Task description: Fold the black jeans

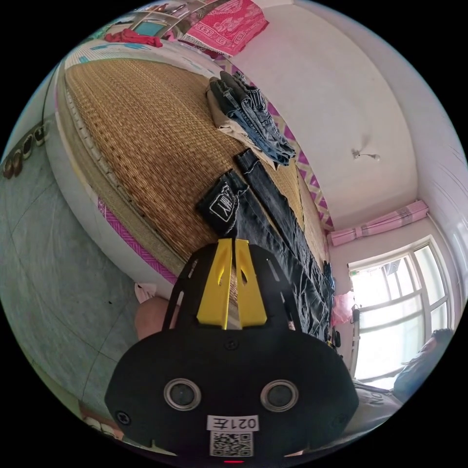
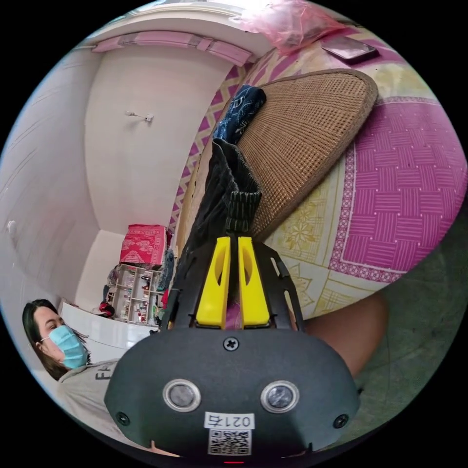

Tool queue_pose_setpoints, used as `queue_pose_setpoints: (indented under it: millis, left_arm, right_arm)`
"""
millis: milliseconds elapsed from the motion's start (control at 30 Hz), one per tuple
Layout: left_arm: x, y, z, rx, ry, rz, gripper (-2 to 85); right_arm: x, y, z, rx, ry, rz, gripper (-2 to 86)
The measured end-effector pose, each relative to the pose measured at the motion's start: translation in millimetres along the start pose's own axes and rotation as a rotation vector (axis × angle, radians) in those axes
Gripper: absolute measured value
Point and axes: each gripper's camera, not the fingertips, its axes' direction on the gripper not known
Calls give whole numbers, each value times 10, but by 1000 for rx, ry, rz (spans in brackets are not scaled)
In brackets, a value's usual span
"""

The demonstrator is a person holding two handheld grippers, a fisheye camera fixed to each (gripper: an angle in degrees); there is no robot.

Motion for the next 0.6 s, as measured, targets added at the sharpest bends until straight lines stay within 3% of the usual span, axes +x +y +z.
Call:
queue_pose_setpoints:
  millis: [133,333,600]
  left_arm:
    - [436,-399,-173,-14,-15,92,-10]
    - [1757,-1668,-38,-159,-188,364,-10]
    - [2712,-4037,1681,-462,-423,428,-10]
  right_arm:
    - [-394,-428,-44,-24,-76,-57,9]
    - [-1122,-1571,279,-85,-95,-112,7]
    - [-1476,-3367,1553,-175,115,-118,6]
